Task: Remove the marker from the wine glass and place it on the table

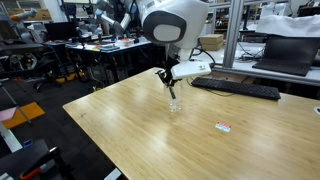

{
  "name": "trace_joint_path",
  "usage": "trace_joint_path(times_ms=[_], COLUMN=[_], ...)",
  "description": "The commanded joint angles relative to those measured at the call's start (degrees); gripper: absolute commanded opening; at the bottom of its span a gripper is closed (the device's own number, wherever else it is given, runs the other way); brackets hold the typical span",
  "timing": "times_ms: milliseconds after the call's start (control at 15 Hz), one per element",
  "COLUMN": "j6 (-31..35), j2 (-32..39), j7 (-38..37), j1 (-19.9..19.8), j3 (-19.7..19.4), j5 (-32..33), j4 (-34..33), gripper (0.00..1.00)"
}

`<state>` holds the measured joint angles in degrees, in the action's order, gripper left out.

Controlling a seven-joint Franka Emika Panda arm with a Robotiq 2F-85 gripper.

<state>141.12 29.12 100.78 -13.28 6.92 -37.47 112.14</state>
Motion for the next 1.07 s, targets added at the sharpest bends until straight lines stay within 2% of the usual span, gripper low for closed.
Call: trace_joint_path(times_ms=[0, 133, 200, 800, 1000], j6=[-0.94, -0.92, -0.88, 0.14, -2.37], j2=[0.53, 0.46, 0.39, -4.26, -7.74], j7=[2.39, 2.49, 2.63, 5.09, 6.3], j1=[-1.6, -1.78, -1.89, -2.43, -2.35], j3=[1.19, 1.2, 1.24, 1.57, 1.33], j5=[-1.37, -1.52, -1.62, -3.73, -6.63], j4=[-1.36, -1.56, -1.54, 0.29, 0.62], gripper=[0.19, 0.06, 0.05, 0.05, 0.05])
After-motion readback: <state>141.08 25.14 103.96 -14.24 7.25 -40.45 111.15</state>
